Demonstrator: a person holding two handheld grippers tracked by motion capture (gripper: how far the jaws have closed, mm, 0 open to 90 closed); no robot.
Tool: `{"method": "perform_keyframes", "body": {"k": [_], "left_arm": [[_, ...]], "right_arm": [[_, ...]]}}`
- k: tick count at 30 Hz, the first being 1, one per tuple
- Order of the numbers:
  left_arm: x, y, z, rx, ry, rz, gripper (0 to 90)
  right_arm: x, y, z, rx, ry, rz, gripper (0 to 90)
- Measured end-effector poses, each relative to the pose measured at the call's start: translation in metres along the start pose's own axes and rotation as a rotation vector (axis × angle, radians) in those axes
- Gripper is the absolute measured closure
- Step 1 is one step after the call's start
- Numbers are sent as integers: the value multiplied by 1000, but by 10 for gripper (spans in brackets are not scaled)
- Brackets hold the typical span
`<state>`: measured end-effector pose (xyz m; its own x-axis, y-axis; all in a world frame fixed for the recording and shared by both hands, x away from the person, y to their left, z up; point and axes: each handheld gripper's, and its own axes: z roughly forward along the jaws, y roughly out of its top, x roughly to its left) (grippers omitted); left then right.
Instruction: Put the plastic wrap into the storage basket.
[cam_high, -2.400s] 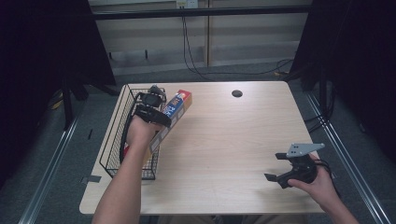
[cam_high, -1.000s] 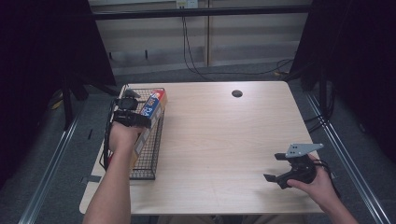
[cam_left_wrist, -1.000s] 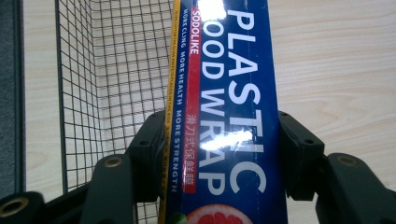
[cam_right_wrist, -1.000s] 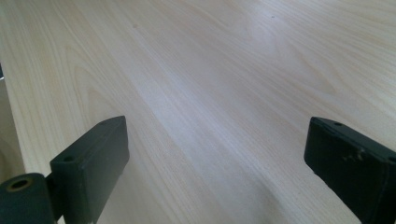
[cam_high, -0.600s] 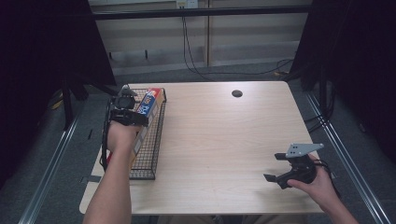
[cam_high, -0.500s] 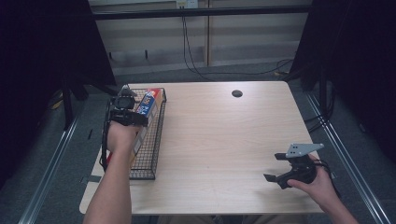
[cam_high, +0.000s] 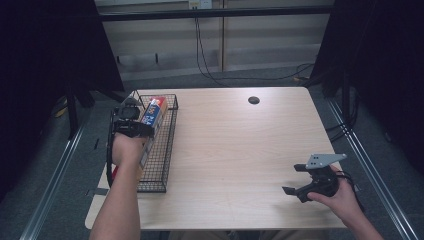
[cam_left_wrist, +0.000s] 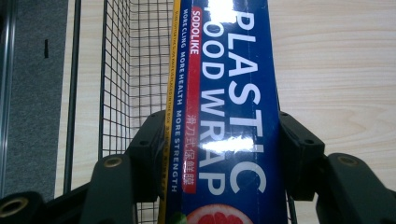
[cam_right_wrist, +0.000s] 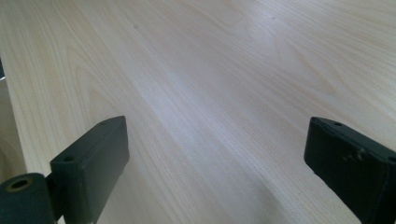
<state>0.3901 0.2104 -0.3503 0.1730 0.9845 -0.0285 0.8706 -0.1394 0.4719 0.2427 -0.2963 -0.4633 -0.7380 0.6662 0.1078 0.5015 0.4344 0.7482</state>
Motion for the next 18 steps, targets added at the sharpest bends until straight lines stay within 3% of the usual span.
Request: {"method": "perform_keyframes", "body": {"k": [18], "left_arm": [[5,-7,5,9,18,-36,434]], "right_arm": [[1,0,1,5,1,-7,66]]}}
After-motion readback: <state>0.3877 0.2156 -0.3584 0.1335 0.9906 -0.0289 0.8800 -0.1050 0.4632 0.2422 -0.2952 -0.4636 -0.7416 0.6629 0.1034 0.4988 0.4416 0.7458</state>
